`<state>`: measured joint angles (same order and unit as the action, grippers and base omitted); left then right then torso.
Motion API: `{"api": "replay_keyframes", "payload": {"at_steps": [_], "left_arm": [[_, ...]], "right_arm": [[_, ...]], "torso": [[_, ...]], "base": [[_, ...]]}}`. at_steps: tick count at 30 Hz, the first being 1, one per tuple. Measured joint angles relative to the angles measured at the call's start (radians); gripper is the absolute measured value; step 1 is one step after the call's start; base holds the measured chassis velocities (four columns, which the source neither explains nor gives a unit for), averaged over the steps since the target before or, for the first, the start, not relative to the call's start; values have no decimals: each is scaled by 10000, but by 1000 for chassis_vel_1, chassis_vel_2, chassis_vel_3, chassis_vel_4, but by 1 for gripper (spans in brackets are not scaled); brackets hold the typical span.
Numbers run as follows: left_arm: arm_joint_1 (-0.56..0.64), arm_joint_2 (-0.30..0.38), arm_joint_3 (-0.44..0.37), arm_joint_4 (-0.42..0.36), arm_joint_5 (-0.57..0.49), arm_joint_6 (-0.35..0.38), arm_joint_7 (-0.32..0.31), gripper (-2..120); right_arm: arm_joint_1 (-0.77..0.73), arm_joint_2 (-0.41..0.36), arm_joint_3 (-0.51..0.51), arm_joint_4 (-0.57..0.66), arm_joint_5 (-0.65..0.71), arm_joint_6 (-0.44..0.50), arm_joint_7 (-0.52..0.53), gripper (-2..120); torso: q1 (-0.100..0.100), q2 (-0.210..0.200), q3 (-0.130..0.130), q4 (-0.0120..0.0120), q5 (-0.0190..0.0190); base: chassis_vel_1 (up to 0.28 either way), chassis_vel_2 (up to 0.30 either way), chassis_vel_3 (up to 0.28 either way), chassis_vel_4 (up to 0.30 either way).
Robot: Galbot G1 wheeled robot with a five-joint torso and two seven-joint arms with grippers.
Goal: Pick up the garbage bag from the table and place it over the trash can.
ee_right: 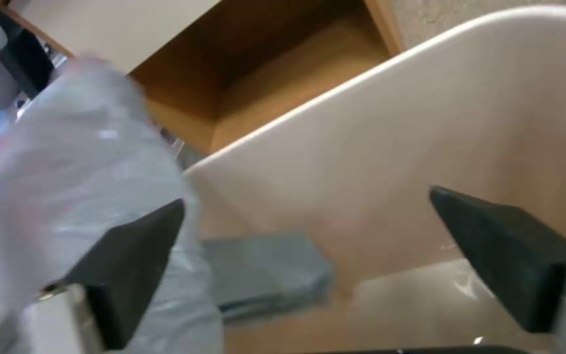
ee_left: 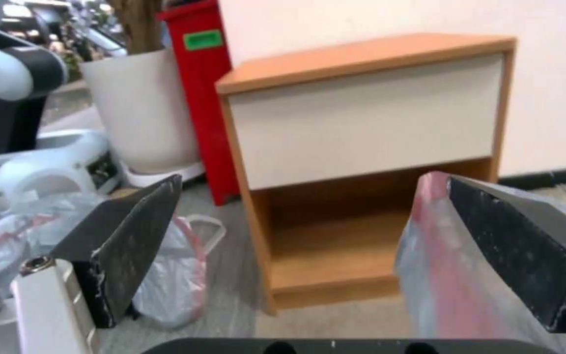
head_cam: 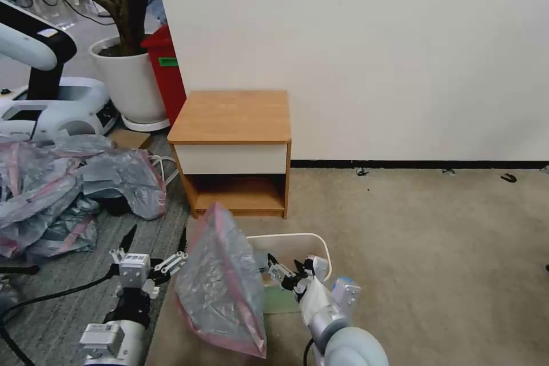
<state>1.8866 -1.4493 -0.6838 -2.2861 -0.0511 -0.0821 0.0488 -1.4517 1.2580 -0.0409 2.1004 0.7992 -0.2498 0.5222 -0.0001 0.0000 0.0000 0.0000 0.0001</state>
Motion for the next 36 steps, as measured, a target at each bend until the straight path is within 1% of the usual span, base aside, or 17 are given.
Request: {"api": "replay_keyframes", "payload": {"at_steps": [3,8,14,15,16,19,21,23,24,27,28,30,32,33,34,35,36], "left_arm": [[41,1,136,135,222,-48,235,100],[121,-6,311,282,496,-102,608,100],[204,-25,417,329,624,-230,1098,100],[238,3,391,263,547,-342,1352,100],[279,44,362,140,332,-457,1679,100],[325,74,343,-48,56,-525,1989,100],[383,124,193,-509,-544,-546,2632,100],[431,211,81,-800,-1001,-538,3023,100],[431,211,81,-800,-1001,-538,3023,100],[567,397,308,-1065,-2001,-253,3627,100],[567,397,308,-1065,-2001,-253,3627,100],[521,419,716,-1072,-2476,177,3842,100],[348,389,1244,-967,-2675,821,3675,100],[348,389,1244,-967,-2675,821,3675,100],[274,377,1464,-911,-2684,1150,3407,100],[148,368,1858,-804,-2667,1803,2586,100],[64,362,2083,-754,-2653,2209,2019,100]], "right_arm": [[-77,-26,95,81,-56,40,2,107],[-152,-48,198,171,-122,86,2,113],[-196,-50,281,257,-146,111,2,114],[-200,-58,320,277,-149,114,3,113],[-202,-79,357,288,-149,119,2,112],[-210,-98,375,317,-150,123,4,111],[-208,-101,380,333,-146,129,5,106],[-189,-75,378,333,-134,132,5,101],[-189,-75,378,333,-134,132,5,101],[-188,-60,405,377,-124,134,11,99],[-188,-60,405,377,-124,134,11,99],[-251,-128,524,524,-121,136,17,99],[-366,-253,666,713,-119,137,16,99],[-366,-253,666,713,-119,137,16,99],[-418,-308,741,787,-117,139,12,99],[-510,-381,885,890,-115,154,2,99],[-562,-402,945,935,-114,175,-3,99]], "torso": [[0,0,0,0,0],[0,0,0,0,0],[0,0,0,0,0],[0,0,0,0,-1],[0,0,0,0,-1],[1,0,0,0,-1],[0,0,1,0,-1],[0,0,0,0,0],[0,0,0,0,0],[0,0,0,0,1],[0,0,0,0,1],[0,0,0,1,1],[0,0,0,1,0],[0,0,0,1,0],[0,0,0,-1,0],[0,0,0,0,0],[0,0,1,0,-1]], "base": [[0,0,0,0],[0,0,0,0],[0,0,0,0],[0,0,0,0],[0,0,0,0],[0,0,0,0],[0,0,0,0],[0,0,0,0],[0,0,0,0],[0,0,0,0],[0,0,0,0],[0,0,0,0],[0,0,0,0],[0,0,0,0],[0,0,0,0],[0,0,0,0],[0,0,0,0]]}}
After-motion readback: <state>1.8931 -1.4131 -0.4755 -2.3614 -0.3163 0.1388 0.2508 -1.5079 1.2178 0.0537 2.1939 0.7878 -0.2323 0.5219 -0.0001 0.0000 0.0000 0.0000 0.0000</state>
